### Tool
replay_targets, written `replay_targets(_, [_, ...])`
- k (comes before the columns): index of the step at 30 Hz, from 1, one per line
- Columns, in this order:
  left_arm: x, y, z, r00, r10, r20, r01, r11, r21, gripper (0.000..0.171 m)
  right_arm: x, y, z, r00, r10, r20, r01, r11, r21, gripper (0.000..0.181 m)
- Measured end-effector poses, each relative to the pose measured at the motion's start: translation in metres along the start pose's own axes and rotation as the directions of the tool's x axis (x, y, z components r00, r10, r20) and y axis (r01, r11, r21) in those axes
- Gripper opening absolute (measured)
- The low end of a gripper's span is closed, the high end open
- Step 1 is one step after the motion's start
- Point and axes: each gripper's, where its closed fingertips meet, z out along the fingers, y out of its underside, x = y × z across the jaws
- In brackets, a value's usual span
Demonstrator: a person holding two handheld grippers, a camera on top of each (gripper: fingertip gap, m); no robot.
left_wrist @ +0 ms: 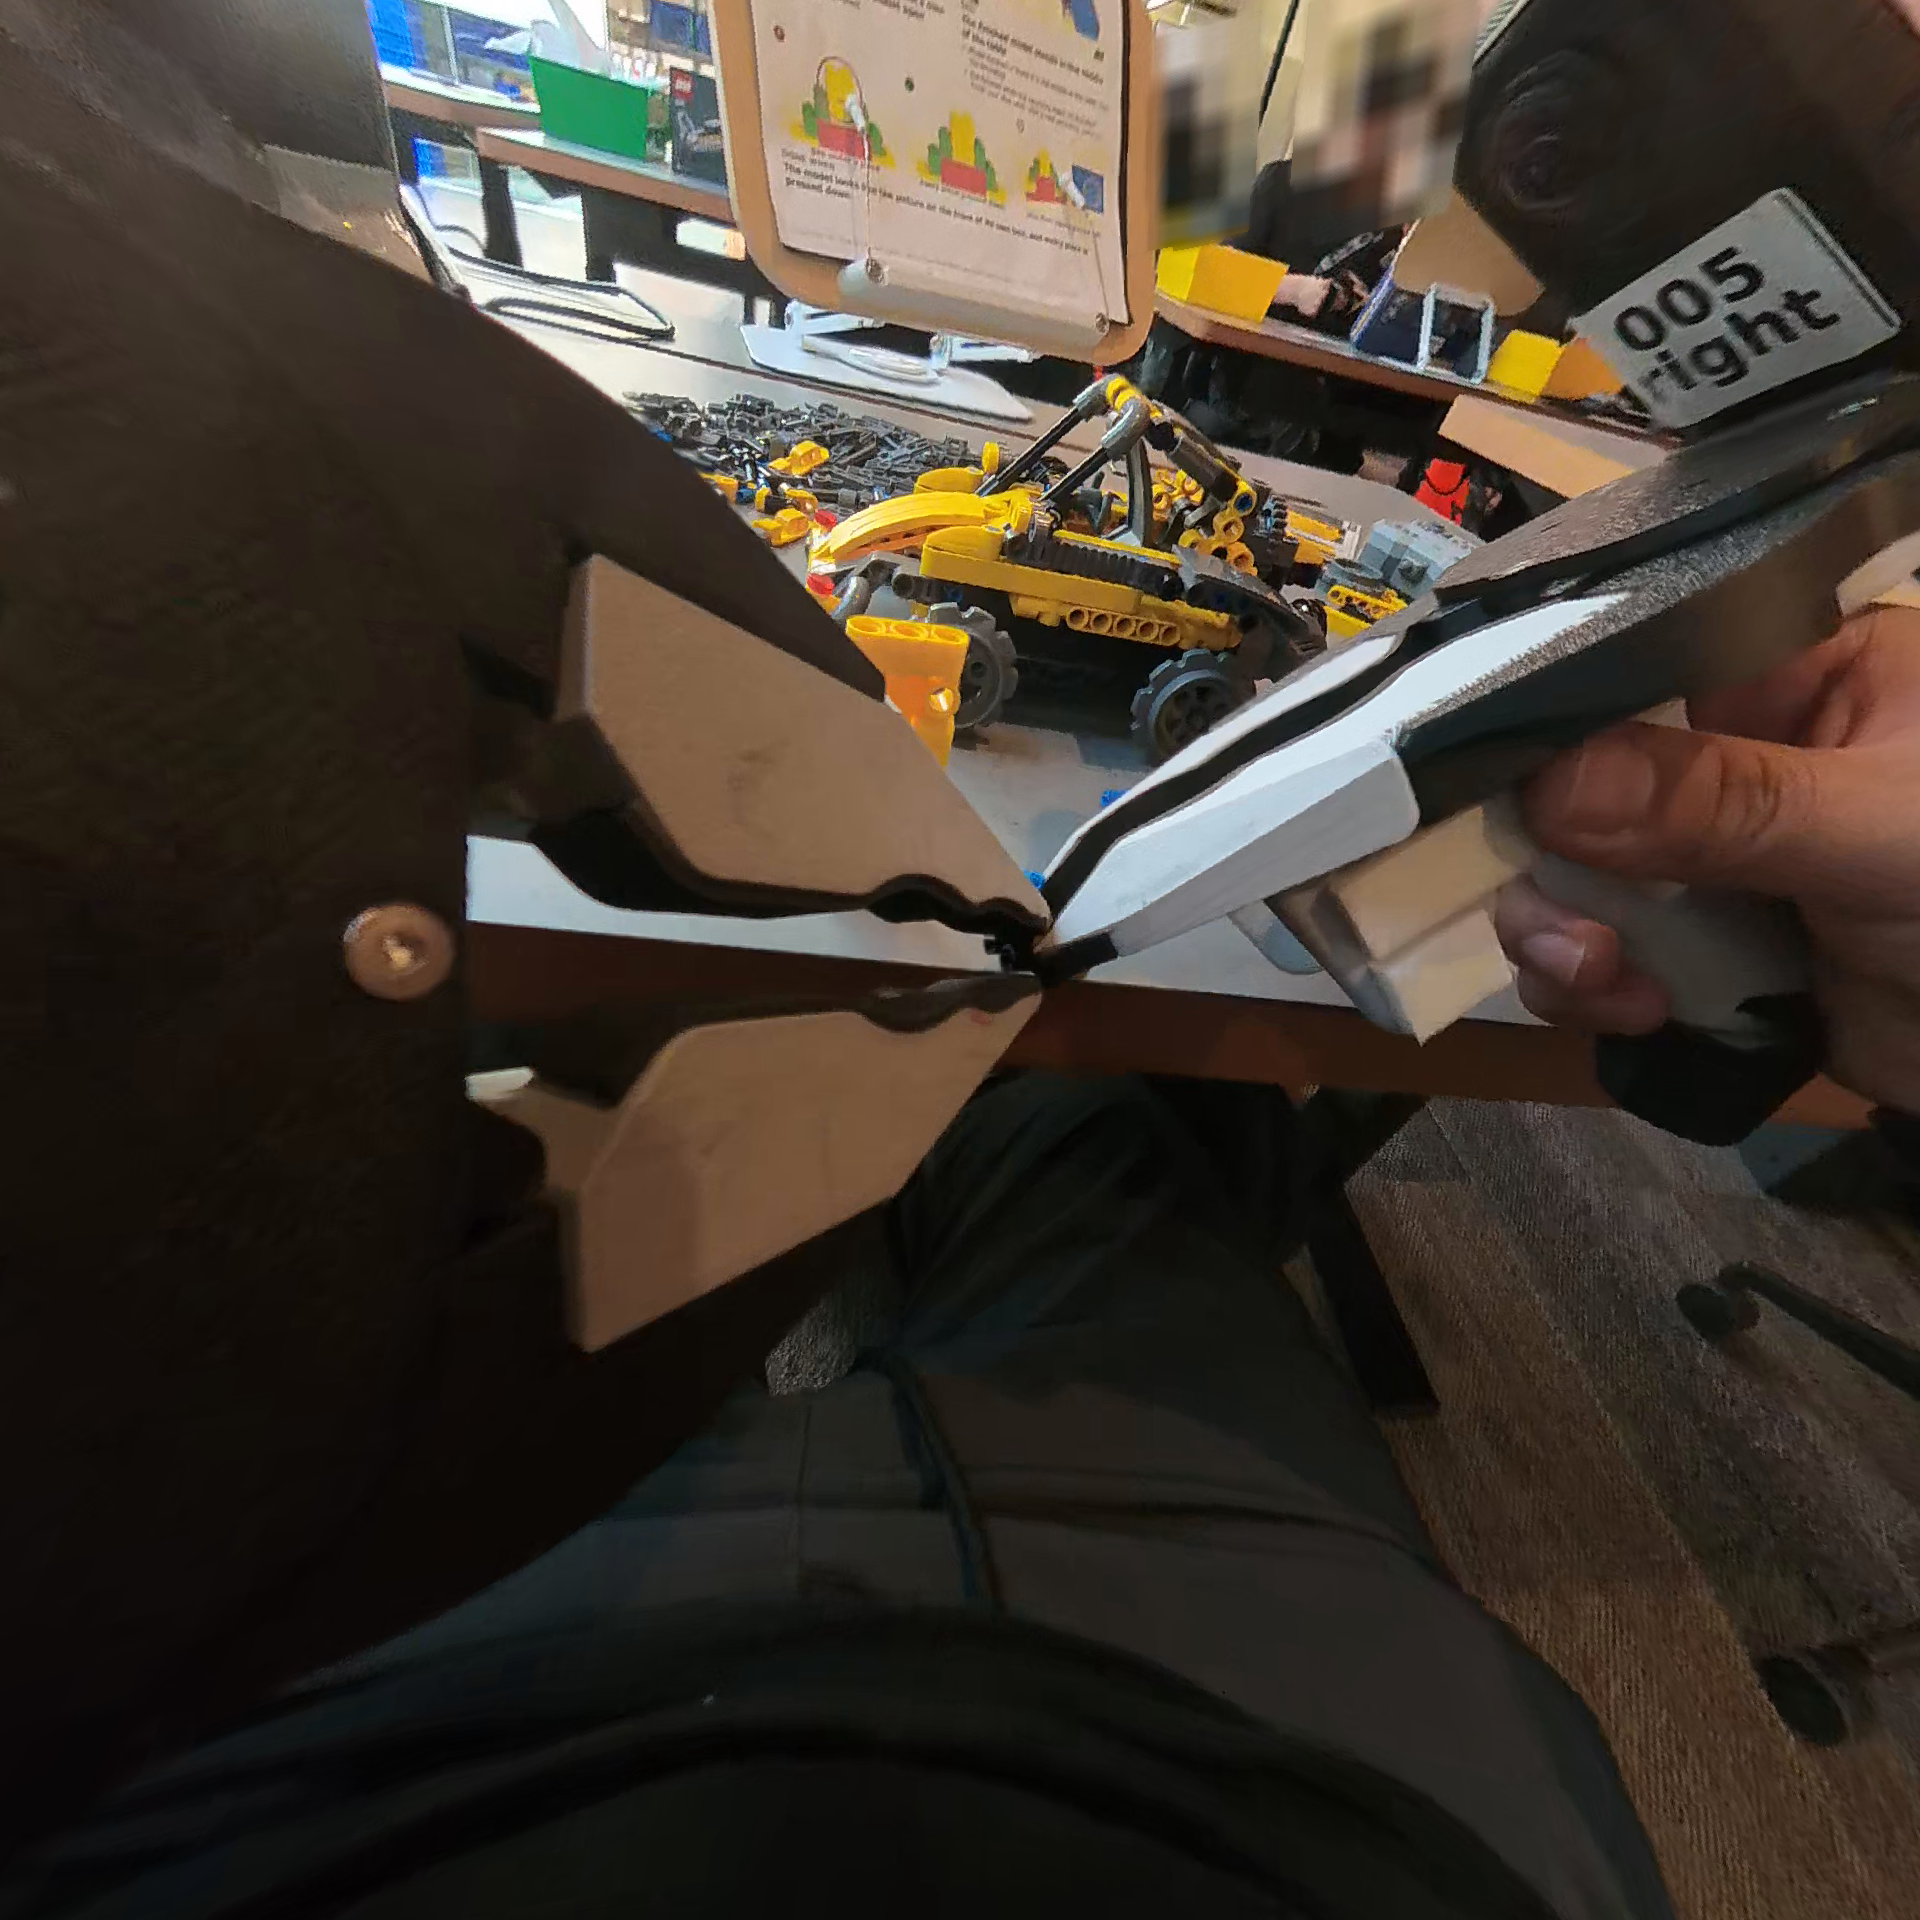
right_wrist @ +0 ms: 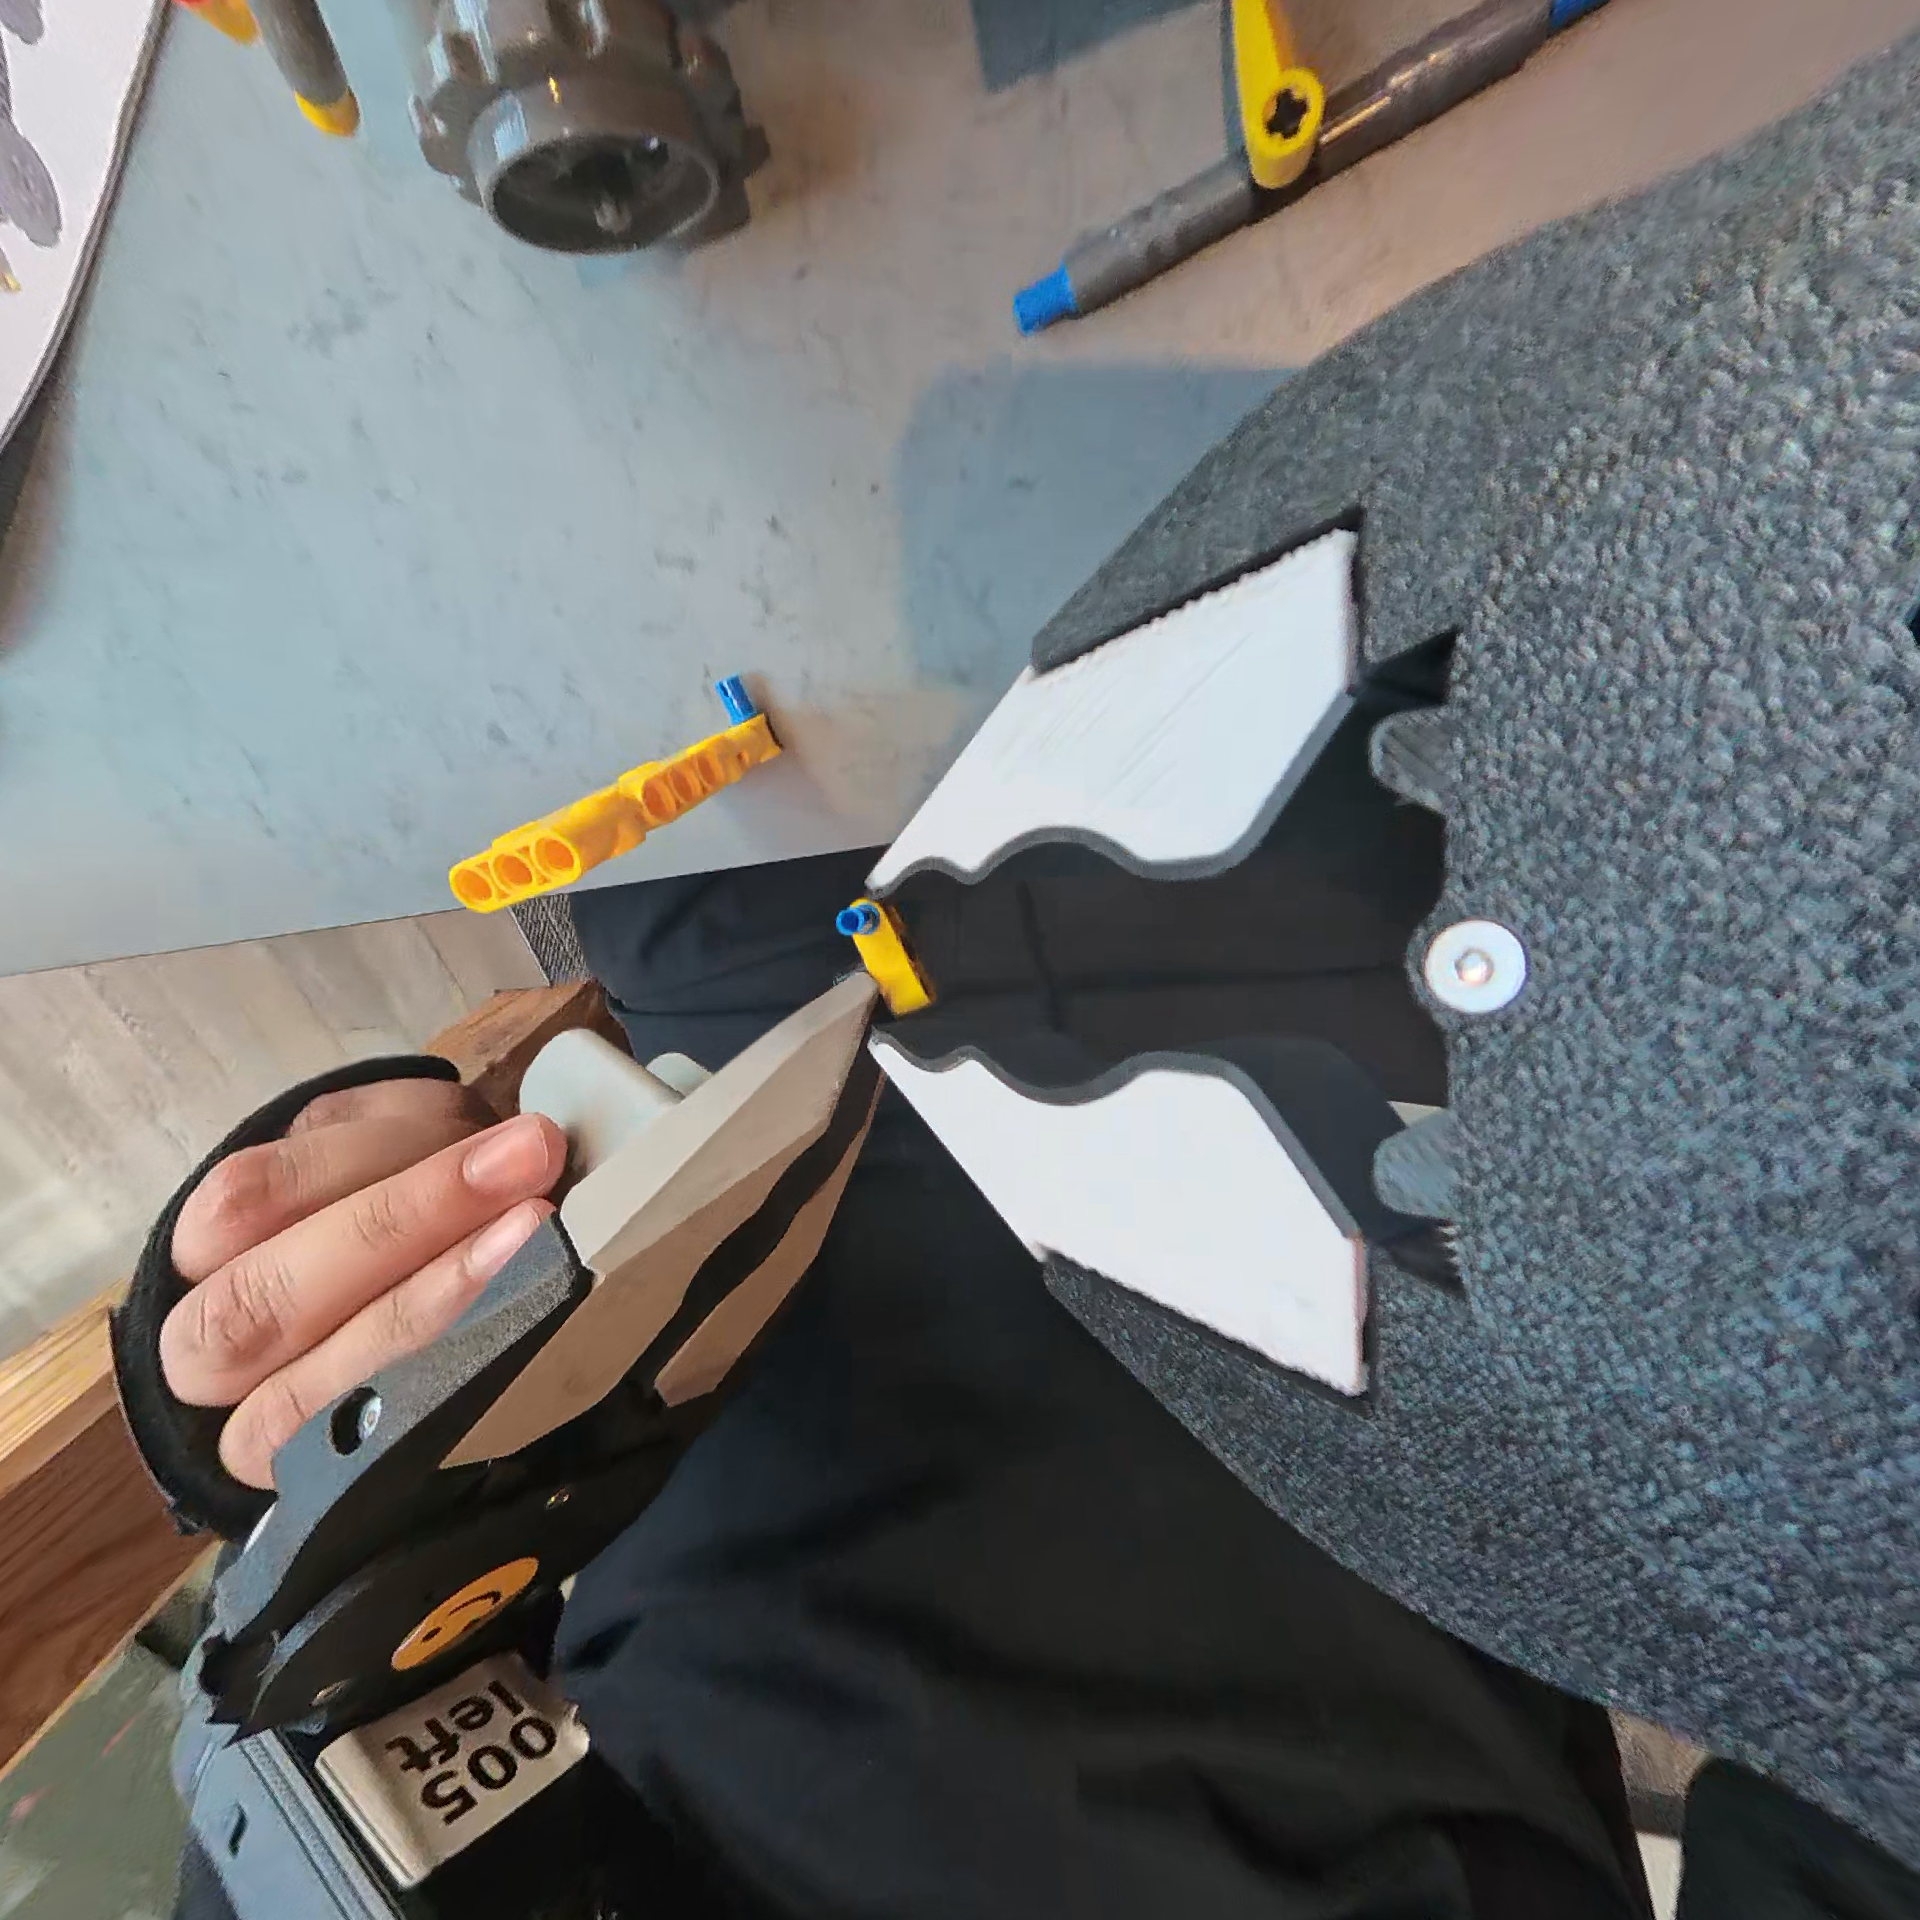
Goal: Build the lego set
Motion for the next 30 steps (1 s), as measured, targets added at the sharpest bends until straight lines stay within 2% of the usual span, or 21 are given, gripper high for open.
replay_targets(3, [0.005,-0.001,-0.001,1.0,0.018,-0.011,-0.018,1.0,0.018,0.009,-0.005,0.004,0.003,0.999,0.023,0.049,-0.022,1.0,-0.012,0.023])
replay_targets(7, [0.008,-0.003,-0.003,0.999,0.052,0.003,-0.052,0.998,0.033,0.005,-0.009,0.006,0.006,0.995,0.04,0.092,-0.038,0.999,-0.02,0.023])
replay_targets(18, [0.005,-0.004,-0.005,1.0,0.004,0.017,-0.005,0.998,0.066,0.011,-0.01,0.0,0.003,0.992,0.081,0.092,-0.082,0.997,0.002,0.023])
replay_targets(23, [0.005,-0.004,-0.007,1.0,-0.027,-0.001,0.027,0.997,0.078,0.006,-0.012,0.0,0.006,0.993,0.075,0.094,-0.075,0.997,0.0,0.022])
replay_targets(30, [-0.022,-0.008,-0.02,0.987,-0.148,0.062,0.137,0.978,0.157,0.004,-0.018,-0.029,-0.005,0.998,0.034,0.045,-0.039,0.991,0.128,0.024])
